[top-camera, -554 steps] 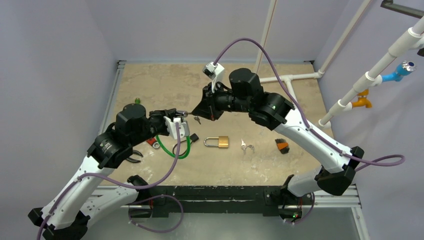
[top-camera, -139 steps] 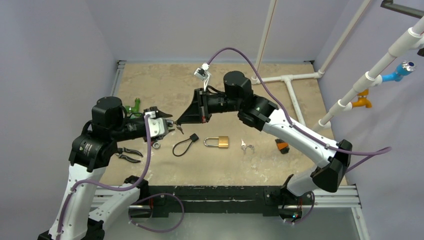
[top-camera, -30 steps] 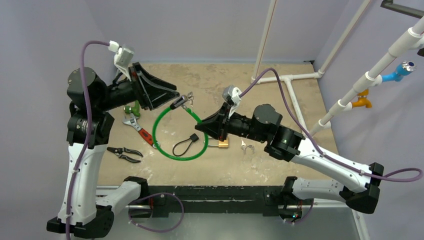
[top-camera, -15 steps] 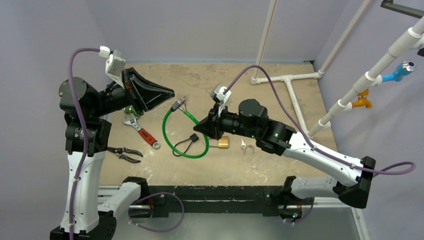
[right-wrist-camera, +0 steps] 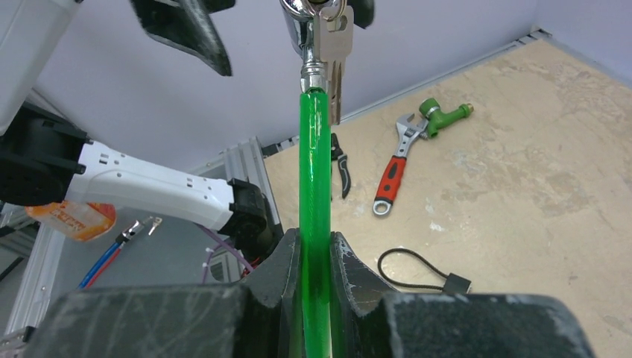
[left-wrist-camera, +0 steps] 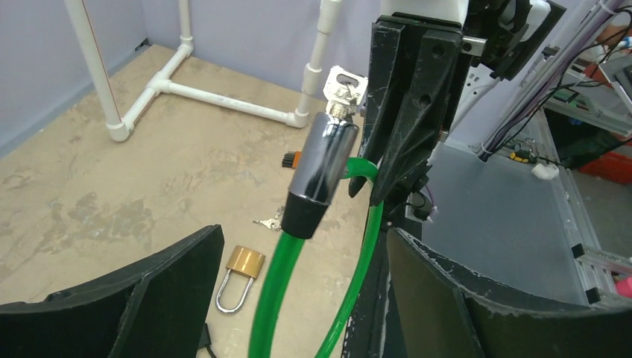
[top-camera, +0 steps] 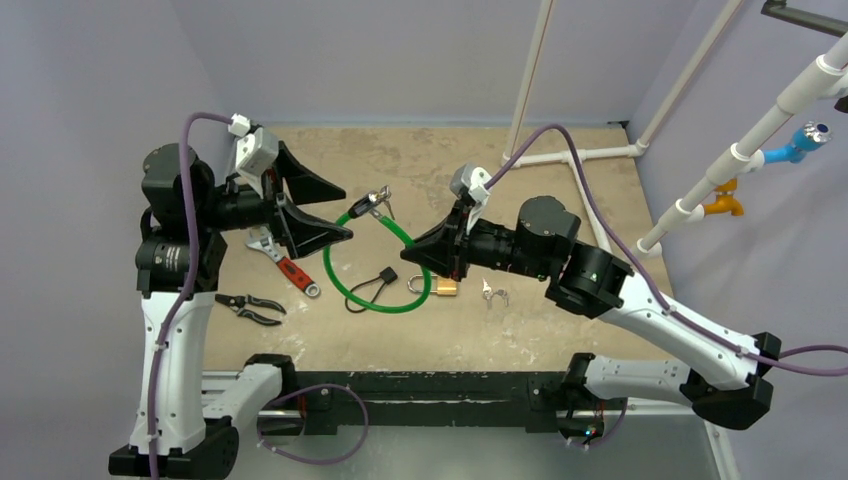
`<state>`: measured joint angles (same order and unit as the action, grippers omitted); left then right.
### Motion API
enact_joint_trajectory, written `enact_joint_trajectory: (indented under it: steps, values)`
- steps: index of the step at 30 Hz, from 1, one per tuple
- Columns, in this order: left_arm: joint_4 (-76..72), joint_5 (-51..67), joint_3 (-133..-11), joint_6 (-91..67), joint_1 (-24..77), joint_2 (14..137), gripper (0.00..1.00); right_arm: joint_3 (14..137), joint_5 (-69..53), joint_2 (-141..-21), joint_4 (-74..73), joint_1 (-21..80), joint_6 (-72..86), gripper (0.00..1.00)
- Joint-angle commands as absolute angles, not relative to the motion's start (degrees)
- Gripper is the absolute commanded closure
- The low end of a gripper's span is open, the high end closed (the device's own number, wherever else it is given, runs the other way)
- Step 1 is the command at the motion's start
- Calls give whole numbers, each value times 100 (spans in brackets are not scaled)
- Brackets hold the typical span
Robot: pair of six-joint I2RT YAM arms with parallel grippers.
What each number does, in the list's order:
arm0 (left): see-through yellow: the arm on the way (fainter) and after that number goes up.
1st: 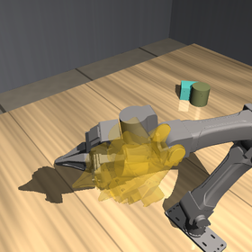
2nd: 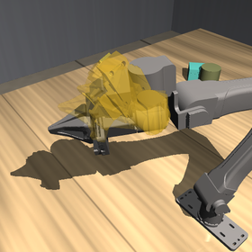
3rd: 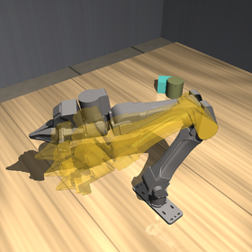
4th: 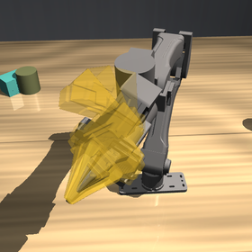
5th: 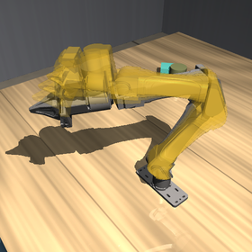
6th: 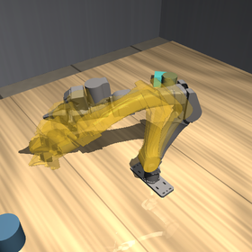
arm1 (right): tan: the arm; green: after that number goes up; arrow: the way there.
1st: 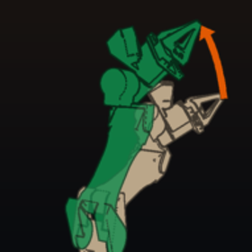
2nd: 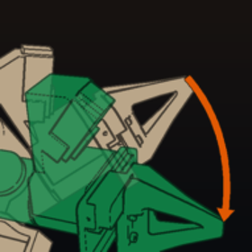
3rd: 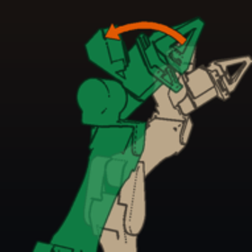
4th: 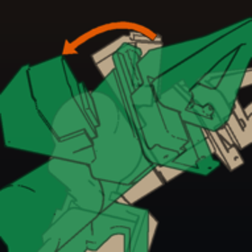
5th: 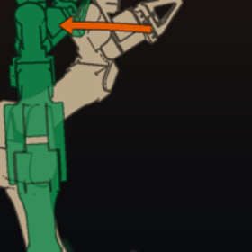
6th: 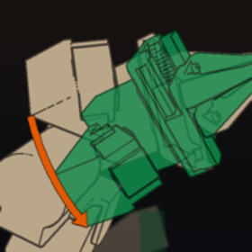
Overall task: Unlock with the key
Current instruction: Unlock the lock.
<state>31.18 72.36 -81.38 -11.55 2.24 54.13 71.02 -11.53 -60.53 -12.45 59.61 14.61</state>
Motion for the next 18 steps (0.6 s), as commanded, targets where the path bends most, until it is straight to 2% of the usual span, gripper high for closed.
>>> enact_joint_trajectory:
  steps: [1, 9, 16, 18]
  values:
    - [3589, 7680, -8268, -44, 168, 5510, 19, 7449, -1586, -6089, -821, 5967, 1356, 100]
    - [3485, 8335, -8121, -22, 203, 5643, 24, 7549, -1918, -6224, -692, 5963, 1349, 100]
    - [4563, 8594, -8120, 1005, 368, 5618, 51, 7555, -1949, -6315, -602, 5964, 1353, 100]
    - [4565, 8572, -8142, 1025, 386, 5608, 62, 7558, -1964, -6361, -613, 5966, 1364, 100]
